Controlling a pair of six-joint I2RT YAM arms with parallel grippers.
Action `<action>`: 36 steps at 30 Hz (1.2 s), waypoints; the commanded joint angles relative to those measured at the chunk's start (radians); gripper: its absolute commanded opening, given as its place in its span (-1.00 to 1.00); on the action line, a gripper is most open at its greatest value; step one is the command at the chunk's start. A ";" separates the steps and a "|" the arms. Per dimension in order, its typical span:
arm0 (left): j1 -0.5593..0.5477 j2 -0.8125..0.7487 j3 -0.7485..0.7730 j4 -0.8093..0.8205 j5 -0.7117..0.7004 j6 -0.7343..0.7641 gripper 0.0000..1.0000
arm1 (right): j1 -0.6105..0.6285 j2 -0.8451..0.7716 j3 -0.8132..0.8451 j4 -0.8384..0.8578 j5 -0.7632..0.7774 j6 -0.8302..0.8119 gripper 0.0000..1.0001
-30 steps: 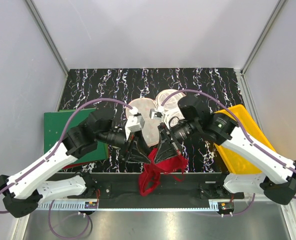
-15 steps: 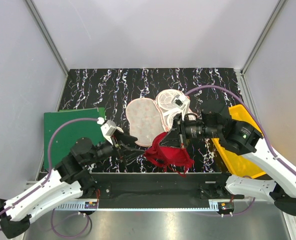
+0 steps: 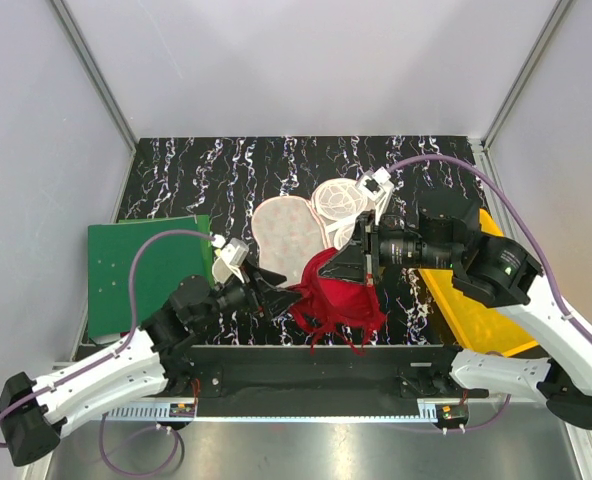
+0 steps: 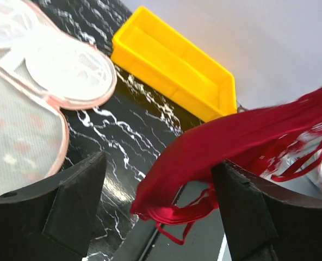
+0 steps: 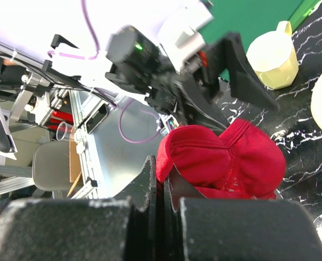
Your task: Place the bra in the laundry bag and zip it closed
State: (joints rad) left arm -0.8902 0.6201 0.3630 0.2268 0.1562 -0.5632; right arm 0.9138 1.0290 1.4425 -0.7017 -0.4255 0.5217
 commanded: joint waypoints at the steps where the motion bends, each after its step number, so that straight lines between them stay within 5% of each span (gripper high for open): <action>1: -0.001 0.024 -0.039 0.190 0.043 -0.069 0.56 | 0.003 -0.004 0.073 0.024 0.025 0.014 -1.00; 6: -0.001 0.059 -0.009 0.139 0.025 -0.055 0.06 | 0.002 -0.017 0.090 0.018 0.063 0.012 -1.00; 8: -0.001 0.072 0.026 0.022 -0.022 -0.024 -0.20 | 0.003 -0.029 0.085 0.011 0.092 0.014 -1.00; 9: -0.001 0.084 0.080 -0.025 -0.044 -0.015 -0.54 | 0.003 -0.033 0.081 0.007 0.115 0.015 -1.00; 12: 0.004 0.124 0.181 -0.282 -0.139 0.043 -0.84 | 0.003 -0.064 0.062 -0.039 0.256 0.021 -1.00; 23: 0.243 0.580 0.782 -0.771 0.045 0.327 -1.00 | -0.021 -0.075 -0.220 -0.019 0.876 0.231 -1.00; 29: 0.277 0.916 1.065 -0.940 0.056 0.436 -1.00 | -0.329 0.005 -0.425 0.296 0.613 0.314 -1.00; 36: 0.295 1.243 1.418 -1.113 0.023 0.513 -1.00 | -0.401 0.189 -0.493 0.632 0.567 0.374 -1.00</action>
State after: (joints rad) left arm -0.6109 1.7638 1.6241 -0.7666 0.1772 -0.1272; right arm 0.5461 1.1622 0.9646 -0.3653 0.1837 0.8154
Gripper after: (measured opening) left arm 0.074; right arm 0.031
